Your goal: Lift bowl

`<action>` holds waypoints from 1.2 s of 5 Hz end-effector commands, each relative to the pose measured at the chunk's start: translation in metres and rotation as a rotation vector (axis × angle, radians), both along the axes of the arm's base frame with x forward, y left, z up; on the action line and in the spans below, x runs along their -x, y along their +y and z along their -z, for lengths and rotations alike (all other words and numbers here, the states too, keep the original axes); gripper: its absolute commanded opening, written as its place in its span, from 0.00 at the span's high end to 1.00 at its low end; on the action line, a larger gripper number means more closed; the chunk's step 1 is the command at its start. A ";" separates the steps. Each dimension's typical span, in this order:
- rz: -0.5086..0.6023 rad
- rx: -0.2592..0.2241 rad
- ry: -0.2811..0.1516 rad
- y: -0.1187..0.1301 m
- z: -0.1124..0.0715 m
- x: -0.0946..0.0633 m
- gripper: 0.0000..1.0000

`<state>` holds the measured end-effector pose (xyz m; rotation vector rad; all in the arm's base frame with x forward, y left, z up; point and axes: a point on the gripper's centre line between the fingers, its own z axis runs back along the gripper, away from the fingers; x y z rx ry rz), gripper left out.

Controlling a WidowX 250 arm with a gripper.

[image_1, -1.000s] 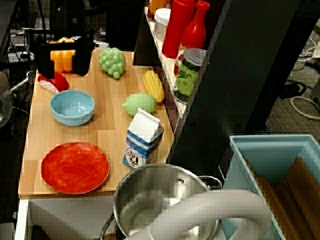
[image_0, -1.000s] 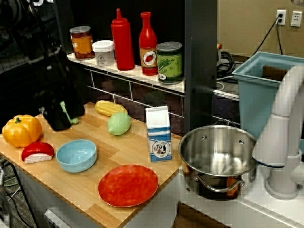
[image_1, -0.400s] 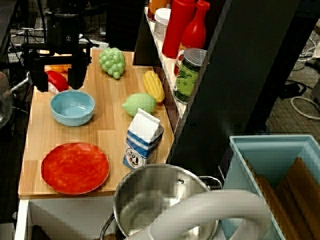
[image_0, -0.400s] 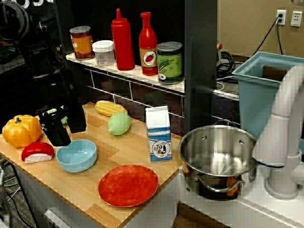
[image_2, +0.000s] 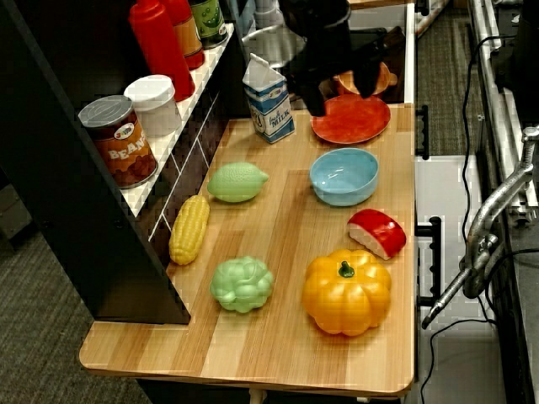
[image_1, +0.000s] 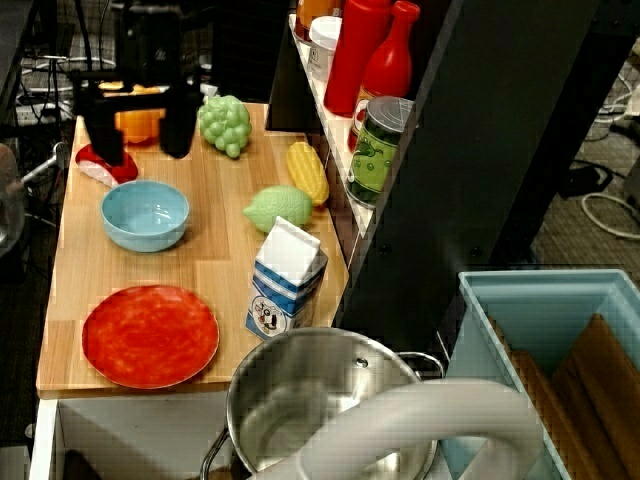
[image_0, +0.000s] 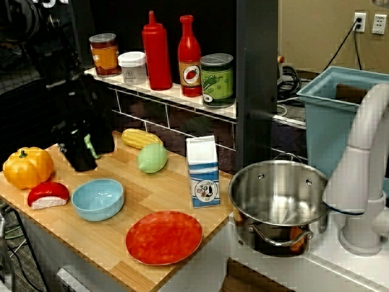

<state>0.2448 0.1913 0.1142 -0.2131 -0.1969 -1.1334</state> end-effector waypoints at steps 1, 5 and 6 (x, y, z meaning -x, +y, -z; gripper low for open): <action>-0.041 -0.092 -0.127 0.045 -0.013 -0.029 0.00; -0.109 -0.095 -0.174 0.067 0.006 -0.025 0.00; -0.180 -0.038 -0.158 0.061 0.015 -0.024 0.00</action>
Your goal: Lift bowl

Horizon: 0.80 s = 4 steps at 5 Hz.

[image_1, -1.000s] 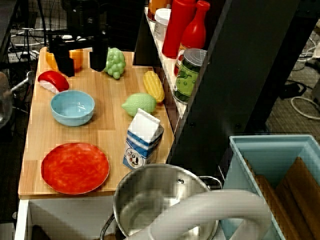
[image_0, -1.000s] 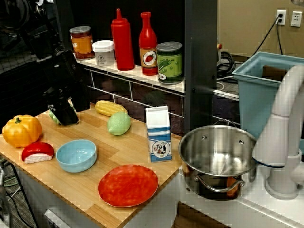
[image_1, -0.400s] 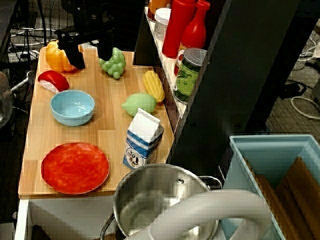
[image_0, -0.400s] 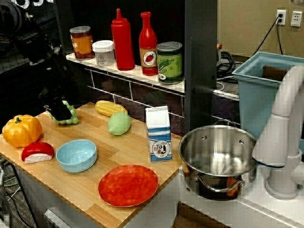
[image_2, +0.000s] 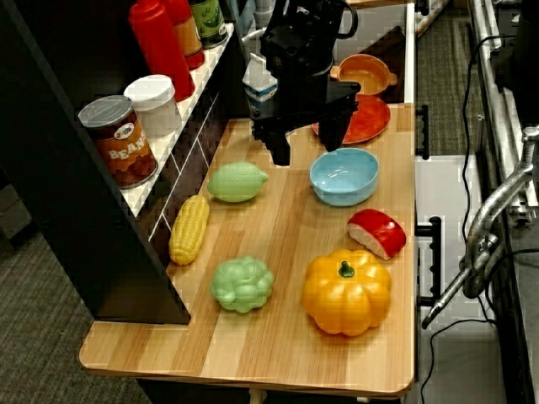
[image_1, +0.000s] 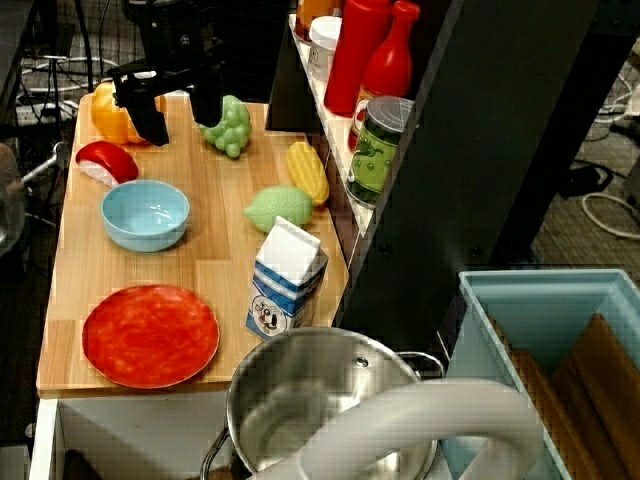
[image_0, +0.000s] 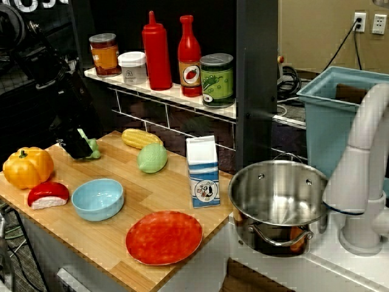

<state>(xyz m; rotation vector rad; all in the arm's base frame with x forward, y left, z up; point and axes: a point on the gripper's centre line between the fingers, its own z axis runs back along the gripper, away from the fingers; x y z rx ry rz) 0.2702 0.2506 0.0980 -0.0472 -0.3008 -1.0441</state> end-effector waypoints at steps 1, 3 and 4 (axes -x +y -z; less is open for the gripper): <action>-0.198 0.086 0.139 -0.004 0.007 0.002 0.00; -0.243 0.138 0.204 -0.011 0.007 0.015 0.00; -0.250 0.130 0.183 -0.011 0.012 0.020 0.00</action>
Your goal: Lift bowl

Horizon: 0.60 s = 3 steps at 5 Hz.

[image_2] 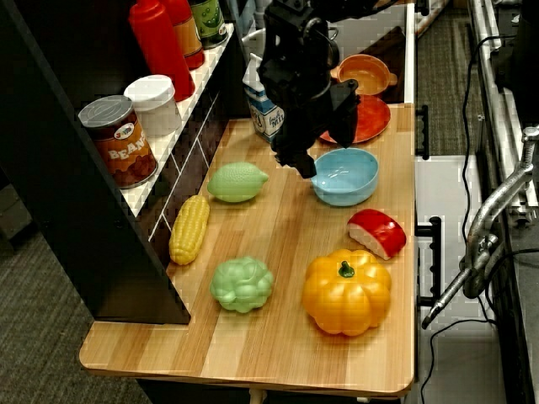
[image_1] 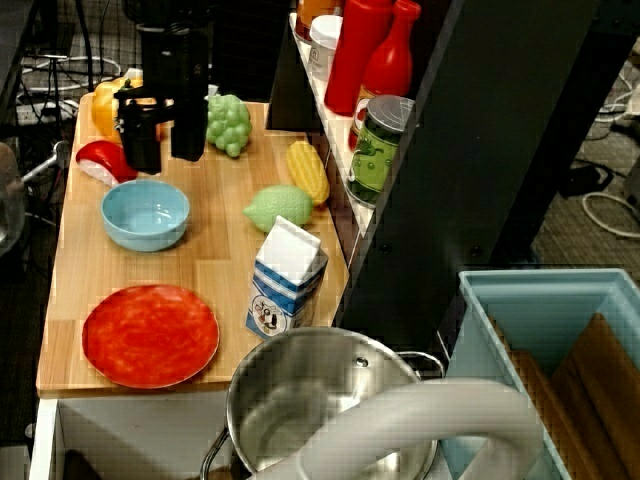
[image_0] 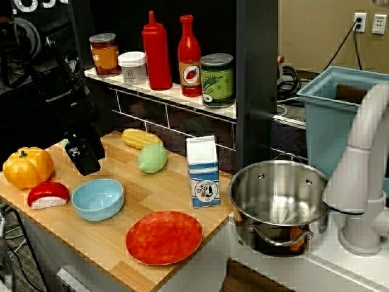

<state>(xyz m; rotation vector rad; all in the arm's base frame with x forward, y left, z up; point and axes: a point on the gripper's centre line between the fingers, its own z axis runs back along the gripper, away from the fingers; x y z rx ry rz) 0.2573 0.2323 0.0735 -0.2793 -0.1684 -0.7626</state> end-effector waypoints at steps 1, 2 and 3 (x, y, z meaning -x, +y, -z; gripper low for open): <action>-0.044 -0.051 -0.094 0.009 -0.003 0.010 0.00; -0.106 -0.058 -0.117 0.012 0.009 0.009 0.00; -0.161 -0.045 -0.088 0.017 0.015 0.009 0.00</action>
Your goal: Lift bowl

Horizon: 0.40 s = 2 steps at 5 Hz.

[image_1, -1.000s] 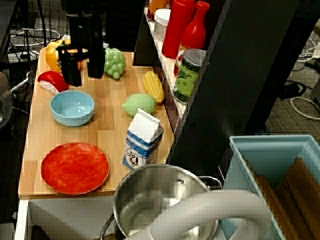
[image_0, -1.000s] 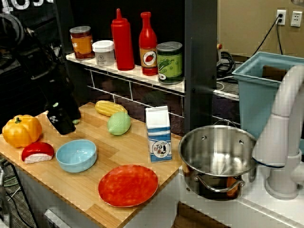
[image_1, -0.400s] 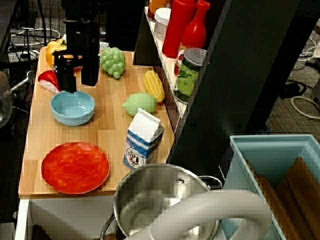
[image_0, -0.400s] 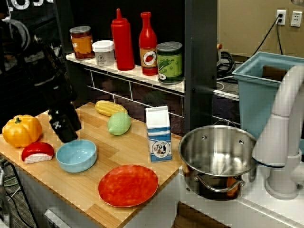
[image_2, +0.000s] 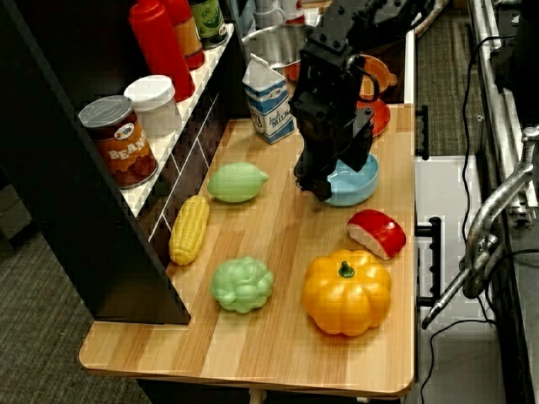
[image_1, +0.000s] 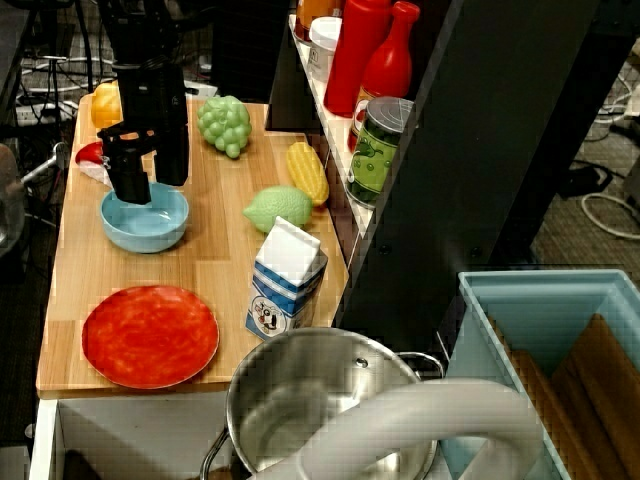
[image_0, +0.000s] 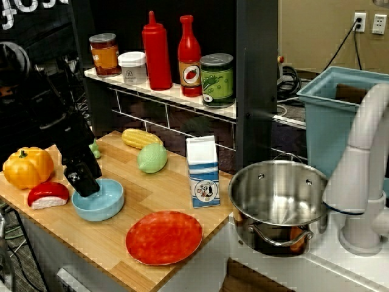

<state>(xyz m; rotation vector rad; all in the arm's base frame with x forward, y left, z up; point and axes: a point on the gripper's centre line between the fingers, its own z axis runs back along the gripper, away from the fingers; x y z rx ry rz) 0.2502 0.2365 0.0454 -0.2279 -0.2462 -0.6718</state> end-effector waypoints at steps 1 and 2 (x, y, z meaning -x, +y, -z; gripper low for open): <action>-0.054 -0.037 -0.030 0.012 -0.010 0.006 0.00; -0.052 -0.047 -0.026 0.016 -0.002 0.010 0.00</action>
